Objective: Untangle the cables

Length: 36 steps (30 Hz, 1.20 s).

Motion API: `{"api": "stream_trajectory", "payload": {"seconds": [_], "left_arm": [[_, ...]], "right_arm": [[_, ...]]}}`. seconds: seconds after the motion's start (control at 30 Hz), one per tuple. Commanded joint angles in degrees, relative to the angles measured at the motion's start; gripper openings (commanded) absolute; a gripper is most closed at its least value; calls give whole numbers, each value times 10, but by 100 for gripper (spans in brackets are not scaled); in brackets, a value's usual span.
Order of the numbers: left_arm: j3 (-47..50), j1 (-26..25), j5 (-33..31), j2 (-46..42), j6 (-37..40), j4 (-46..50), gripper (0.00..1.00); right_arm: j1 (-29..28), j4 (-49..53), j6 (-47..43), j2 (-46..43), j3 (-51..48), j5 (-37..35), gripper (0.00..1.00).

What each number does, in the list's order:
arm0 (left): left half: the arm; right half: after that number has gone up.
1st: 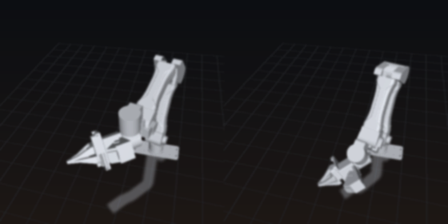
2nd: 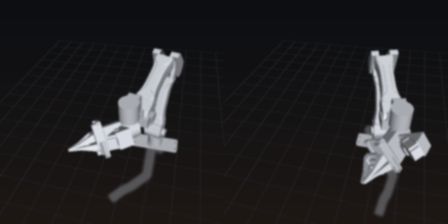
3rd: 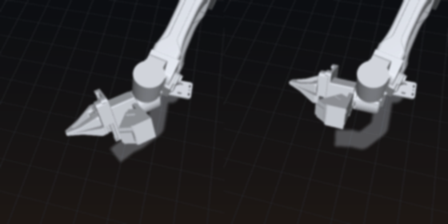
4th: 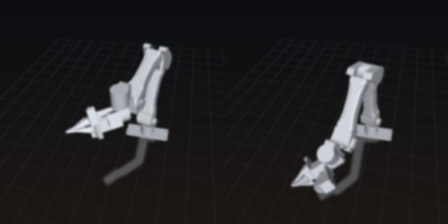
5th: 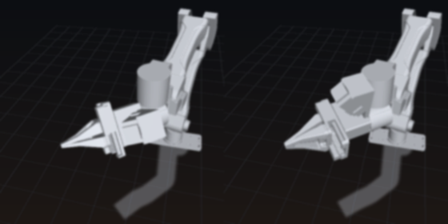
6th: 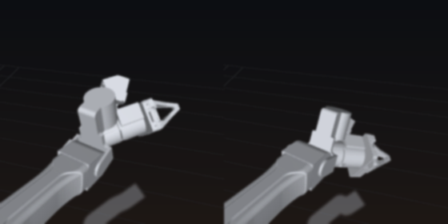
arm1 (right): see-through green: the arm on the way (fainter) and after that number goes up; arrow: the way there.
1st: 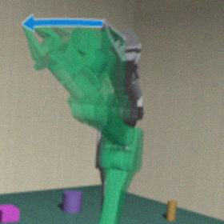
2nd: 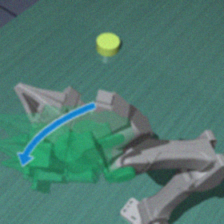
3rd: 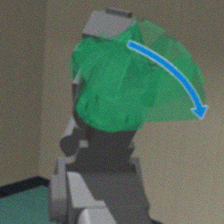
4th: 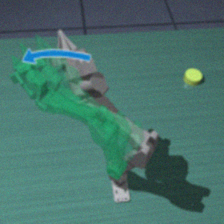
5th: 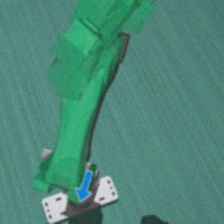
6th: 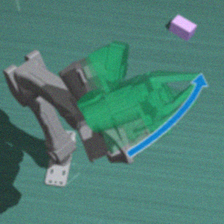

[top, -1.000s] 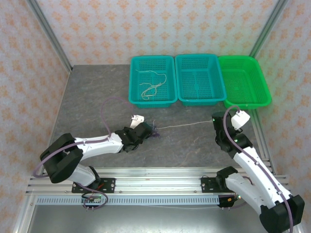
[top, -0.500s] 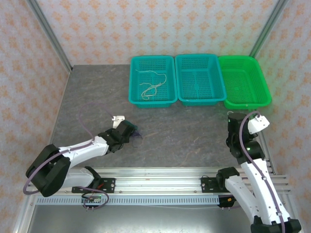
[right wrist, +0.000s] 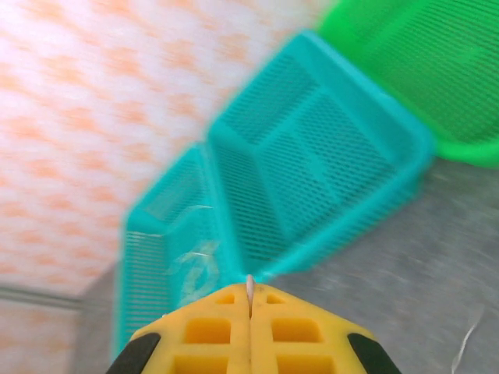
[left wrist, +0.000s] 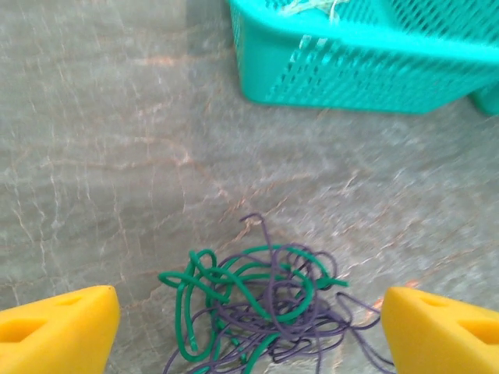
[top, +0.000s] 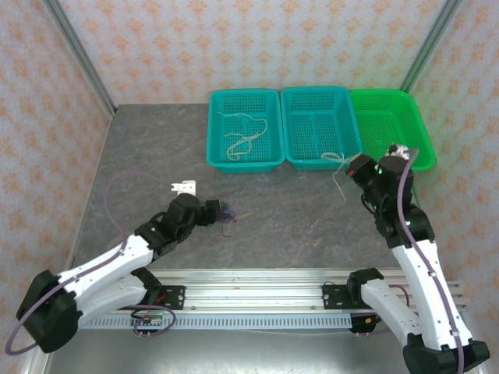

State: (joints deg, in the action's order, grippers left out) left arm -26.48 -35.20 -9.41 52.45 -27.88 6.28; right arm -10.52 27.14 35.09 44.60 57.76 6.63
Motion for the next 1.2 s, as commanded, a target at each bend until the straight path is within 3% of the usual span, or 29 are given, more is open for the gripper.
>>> {"api": "stream_trajectory", "payload": {"seconds": [0.0, 0.13, 0.37, 0.7, 0.83, 1.07, 1.17], "left_arm": [[-32, 0, -33, -60, -13, 66, 92], [-58, 1, -65, -119, -24, 129, 94], [-61, 1, -43, -162, -79, 145, 96], [-55, 0, -32, -176, -87, 169, 98], [-52, 0, -30, -173, -87, 169, 98], [-51, 0, -32, -166, -87, 166, 98], [-50, 0, -31, -164, -87, 169, 98]], "right_arm": [[-12, -75, 1, 34, 71, 93, 0], [-37, -116, -16, 108, 187, 115, 0], [-69, -217, -11, 301, 357, 136, 0], [-96, -136, -21, 580, 596, 181, 0], [-107, -132, -16, 627, 585, 183, 0], [-114, -146, 30, 698, 458, 140, 0], [-121, -92, 10, 754, 461, 146, 14]]}}
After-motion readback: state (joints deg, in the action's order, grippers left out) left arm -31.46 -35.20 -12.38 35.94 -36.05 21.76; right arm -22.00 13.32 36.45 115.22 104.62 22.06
